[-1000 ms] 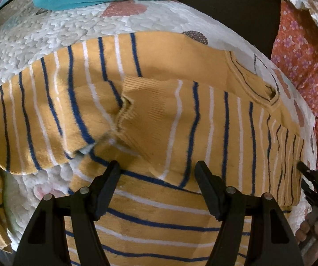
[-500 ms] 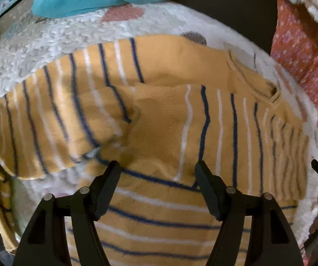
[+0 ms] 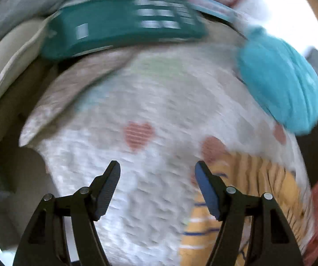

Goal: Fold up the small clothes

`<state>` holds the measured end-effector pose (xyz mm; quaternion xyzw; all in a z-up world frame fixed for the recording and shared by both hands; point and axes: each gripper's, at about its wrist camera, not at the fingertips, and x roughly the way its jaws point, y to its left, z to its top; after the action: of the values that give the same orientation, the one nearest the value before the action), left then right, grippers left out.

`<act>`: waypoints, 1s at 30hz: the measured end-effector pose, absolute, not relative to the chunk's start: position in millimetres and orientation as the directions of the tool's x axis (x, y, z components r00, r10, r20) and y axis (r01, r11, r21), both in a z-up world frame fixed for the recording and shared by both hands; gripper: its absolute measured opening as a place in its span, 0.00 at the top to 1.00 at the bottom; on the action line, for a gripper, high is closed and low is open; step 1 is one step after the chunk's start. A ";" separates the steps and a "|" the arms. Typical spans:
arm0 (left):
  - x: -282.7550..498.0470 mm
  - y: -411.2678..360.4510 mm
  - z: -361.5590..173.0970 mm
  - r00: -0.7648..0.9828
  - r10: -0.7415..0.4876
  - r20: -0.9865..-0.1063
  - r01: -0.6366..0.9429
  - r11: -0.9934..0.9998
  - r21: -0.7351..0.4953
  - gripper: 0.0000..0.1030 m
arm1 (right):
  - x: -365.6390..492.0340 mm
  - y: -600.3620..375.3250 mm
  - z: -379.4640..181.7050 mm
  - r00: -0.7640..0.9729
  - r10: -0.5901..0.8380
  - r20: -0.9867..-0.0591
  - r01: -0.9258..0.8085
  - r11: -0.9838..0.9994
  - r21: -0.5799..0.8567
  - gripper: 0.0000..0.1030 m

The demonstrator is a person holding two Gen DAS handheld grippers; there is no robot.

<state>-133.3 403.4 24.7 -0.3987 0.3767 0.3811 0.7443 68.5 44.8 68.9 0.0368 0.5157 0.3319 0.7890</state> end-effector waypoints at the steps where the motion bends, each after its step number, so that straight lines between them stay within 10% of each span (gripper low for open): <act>1: -139.2 410.2 23.3 0.429 0.263 -0.864 -0.871 0.374 -0.319 0.33 | 56.4 72.7 60.5 0.208 0.568 -0.796 -0.515 0.756 0.405 0.53; 11: -143.9 425.9 22.8 0.470 0.228 -0.853 -0.840 0.413 -0.353 0.33 | -20.3 188.9 1.3 0.028 0.548 -0.836 -0.551 0.706 0.444 0.53; 12: -142.0 425.8 22.5 0.470 0.224 -0.854 -0.838 0.416 -0.353 0.33 | -24.6 194.7 2.8 0.016 0.541 -0.841 -0.586 0.687 0.430 0.84; 13: -139.0 424.5 22.3 0.471 0.219 -0.855 -0.836 0.421 -0.353 0.33 | -27.1 201.1 4.4 -0.041 0.540 -0.841 -0.615 0.649 0.447 0.91; 21: -125.0 407.5 22.5 0.495 0.171 -0.852 -0.808 0.450 -0.379 0.33 | 29.2 119.9 122.6 0.191 0.673 -0.714 -0.565 0.671 0.481 0.92; 30: -71.2 346.9 29.6 0.528 0.088 -0.845 -0.698 0.612 -0.372 0.33 | 124.9 -104.6 120.9 0.553 0.211 -0.806 -0.123 0.977 0.171 0.88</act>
<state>-71.2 346.9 29.6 -0.3642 0.4183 0.2472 0.7945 124.9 -104.6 120.9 0.0473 0.4629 0.0951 0.8800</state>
